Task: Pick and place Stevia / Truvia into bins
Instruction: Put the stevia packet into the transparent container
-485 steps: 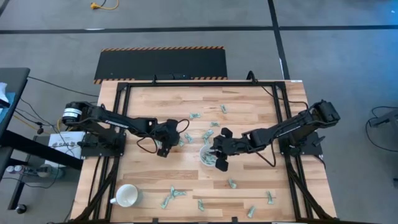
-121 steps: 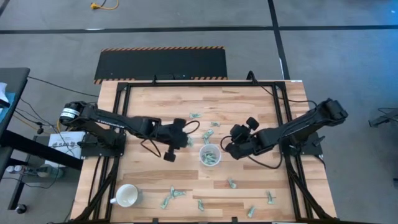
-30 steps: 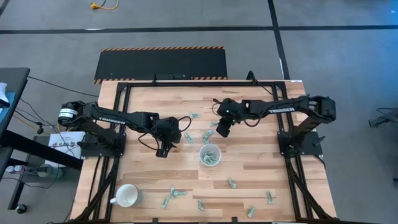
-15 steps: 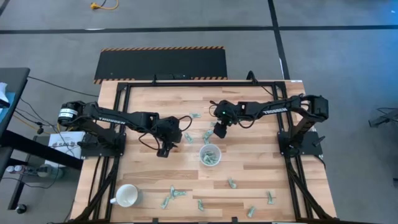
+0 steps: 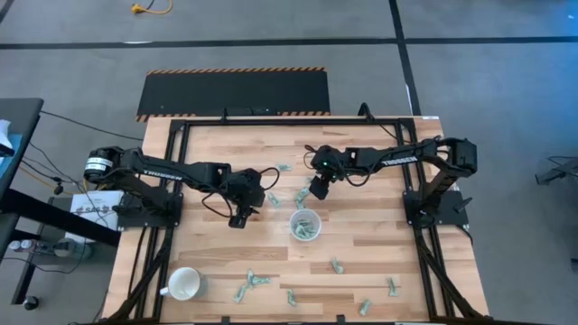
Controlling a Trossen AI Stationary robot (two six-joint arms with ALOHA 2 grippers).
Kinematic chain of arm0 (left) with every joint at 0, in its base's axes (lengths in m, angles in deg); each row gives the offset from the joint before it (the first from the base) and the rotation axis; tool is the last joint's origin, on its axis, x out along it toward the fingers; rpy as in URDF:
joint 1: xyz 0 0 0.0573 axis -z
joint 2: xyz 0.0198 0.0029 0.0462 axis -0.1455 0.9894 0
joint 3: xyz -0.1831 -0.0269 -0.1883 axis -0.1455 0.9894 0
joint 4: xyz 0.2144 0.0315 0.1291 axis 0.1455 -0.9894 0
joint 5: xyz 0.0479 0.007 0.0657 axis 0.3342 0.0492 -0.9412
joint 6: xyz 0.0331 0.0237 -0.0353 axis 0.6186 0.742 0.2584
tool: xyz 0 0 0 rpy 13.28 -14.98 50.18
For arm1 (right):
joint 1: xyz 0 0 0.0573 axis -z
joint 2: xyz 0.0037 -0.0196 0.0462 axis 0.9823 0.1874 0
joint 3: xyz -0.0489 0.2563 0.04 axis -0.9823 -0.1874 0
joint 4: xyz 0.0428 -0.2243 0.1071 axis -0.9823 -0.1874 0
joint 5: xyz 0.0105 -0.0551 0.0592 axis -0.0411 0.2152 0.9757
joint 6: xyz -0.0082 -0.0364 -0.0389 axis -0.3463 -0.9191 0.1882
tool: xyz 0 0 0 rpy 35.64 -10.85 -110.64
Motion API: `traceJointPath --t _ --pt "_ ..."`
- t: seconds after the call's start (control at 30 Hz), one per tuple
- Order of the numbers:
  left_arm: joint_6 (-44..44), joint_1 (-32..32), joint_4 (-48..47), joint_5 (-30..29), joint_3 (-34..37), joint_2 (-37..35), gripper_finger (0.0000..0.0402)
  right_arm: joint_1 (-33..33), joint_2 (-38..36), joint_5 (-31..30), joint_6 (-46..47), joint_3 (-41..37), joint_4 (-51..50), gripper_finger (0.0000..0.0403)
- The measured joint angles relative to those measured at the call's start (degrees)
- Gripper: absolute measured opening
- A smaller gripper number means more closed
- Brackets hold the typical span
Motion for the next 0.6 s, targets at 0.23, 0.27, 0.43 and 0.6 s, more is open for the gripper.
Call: traceJointPath --t 0.23,0.27,0.43,0.6 --pt "0.01 0.01 0.19 0.00 0.00 0.00 0.0104 0.00 0.00 0.00 -1.00 0.00 0.00 0.0172" --pt "0.00 0.00 0.22 0.00 0.00 0.00 0.0104 0.00 0.00 0.00 -1.39 0.00 0.01 0.0170" --pt "0.00 0.01 0.24 0.00 0.00 0.02 0.0104 -0.45 0.00 0.17 -1.06 0.00 0.04 0.0164" --pt "0.02 0.01 0.24 -0.02 0.00 0.02 0.0104 -2.86 0.00 -0.04 -0.06 0.00 0.09 0.0160"
